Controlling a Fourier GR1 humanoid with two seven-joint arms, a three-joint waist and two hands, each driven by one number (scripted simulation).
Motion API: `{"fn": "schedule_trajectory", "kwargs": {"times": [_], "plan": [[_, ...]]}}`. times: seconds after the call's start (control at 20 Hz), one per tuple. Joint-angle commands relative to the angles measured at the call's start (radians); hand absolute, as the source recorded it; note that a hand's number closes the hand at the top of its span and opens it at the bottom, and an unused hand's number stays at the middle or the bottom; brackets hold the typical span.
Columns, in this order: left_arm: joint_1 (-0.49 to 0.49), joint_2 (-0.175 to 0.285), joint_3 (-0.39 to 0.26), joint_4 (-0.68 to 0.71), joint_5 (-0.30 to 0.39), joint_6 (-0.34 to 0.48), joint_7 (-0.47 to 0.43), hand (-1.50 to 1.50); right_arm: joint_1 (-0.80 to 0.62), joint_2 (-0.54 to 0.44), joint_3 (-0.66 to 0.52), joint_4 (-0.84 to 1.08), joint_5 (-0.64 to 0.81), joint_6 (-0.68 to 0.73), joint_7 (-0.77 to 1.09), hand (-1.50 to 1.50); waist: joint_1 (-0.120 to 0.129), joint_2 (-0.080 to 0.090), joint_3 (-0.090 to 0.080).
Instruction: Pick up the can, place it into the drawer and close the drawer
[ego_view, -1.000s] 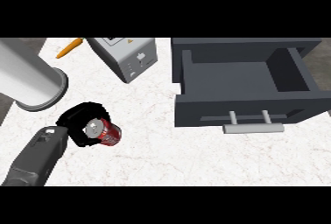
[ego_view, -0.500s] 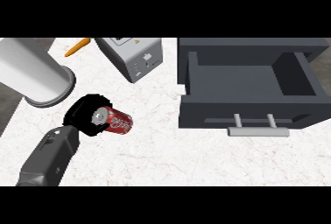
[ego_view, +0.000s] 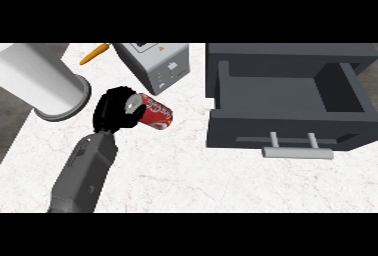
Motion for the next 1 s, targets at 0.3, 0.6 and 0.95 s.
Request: {"fn": "schedule_trajectory", "kwargs": {"times": [0.3, 0.6, 0.95], "plan": [[0.052, -0.064, -0.241, -0.515, 0.058, 0.364, 0.307, 1.5, -0.013, 0.013, 0.004, -0.051, -0.031, -0.022, 0.047, -1.5, -0.022, 0.008, -0.002], [0.029, -0.054, -0.28, -0.729, -0.006, 0.474, 0.51, 1.5, -0.011, 0.025, 0.043, 0.002, 0.031, 0.001, -0.028, -1.5, -0.028, 0.014, -0.002], [-0.121, -0.064, -0.338, -0.668, -0.027, 0.584, 0.562, 1.5, -0.076, 0.001, 0.044, -0.03, 0.038, -0.048, 0.066, -1.5, -0.034, 0.018, -0.003]]}}
